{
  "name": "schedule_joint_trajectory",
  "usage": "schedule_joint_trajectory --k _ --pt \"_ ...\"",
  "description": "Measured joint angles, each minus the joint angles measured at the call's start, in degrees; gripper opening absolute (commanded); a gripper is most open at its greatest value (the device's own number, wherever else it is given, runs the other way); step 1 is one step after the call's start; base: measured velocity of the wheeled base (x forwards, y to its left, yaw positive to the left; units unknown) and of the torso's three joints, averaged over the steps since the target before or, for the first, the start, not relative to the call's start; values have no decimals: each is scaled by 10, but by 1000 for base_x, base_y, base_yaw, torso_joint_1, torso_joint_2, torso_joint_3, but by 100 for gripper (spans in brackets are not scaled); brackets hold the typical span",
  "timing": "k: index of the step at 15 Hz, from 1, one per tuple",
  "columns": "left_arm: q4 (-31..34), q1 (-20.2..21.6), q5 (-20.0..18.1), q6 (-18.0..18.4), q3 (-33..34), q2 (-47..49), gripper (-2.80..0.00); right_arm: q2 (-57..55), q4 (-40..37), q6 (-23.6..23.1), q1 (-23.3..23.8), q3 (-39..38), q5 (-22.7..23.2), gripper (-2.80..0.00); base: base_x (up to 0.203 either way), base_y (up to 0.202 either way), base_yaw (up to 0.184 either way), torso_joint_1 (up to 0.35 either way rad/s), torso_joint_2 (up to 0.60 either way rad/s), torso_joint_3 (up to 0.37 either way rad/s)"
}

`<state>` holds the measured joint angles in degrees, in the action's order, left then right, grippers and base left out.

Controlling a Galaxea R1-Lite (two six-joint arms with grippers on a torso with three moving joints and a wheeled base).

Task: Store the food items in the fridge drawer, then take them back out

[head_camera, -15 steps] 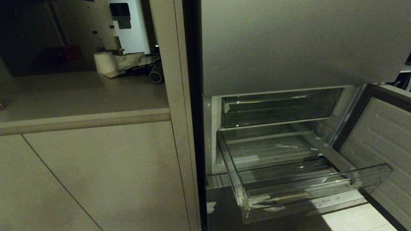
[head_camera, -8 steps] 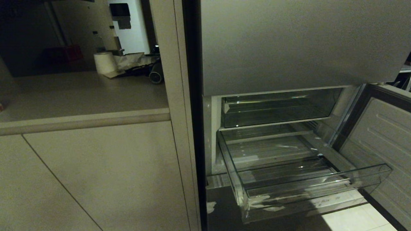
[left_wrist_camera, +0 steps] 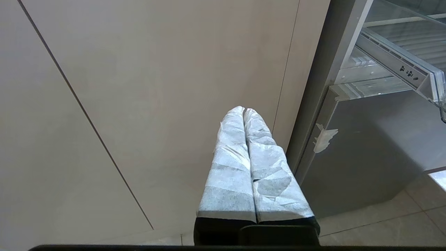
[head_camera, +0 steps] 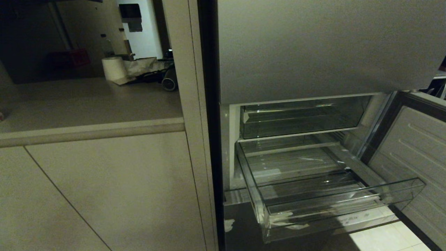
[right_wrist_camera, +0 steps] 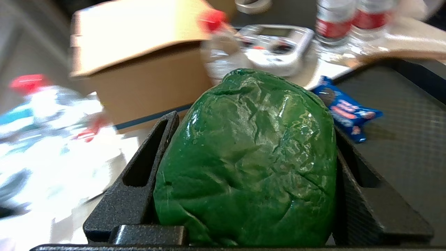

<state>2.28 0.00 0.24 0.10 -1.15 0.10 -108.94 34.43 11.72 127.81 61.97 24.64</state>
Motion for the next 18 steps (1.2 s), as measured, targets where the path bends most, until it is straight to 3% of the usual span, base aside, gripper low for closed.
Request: schedule_joint_trajectory --k 8,18 --pt "0 0 0 0 0 0 -280 -186 16 -16 7 78 -13 -280 0 0 0 0 0 0" --pt "0 0 0 0 0 0 -280 -225 13 0 46 95 -13 -280 0 0 0 0 0 0"
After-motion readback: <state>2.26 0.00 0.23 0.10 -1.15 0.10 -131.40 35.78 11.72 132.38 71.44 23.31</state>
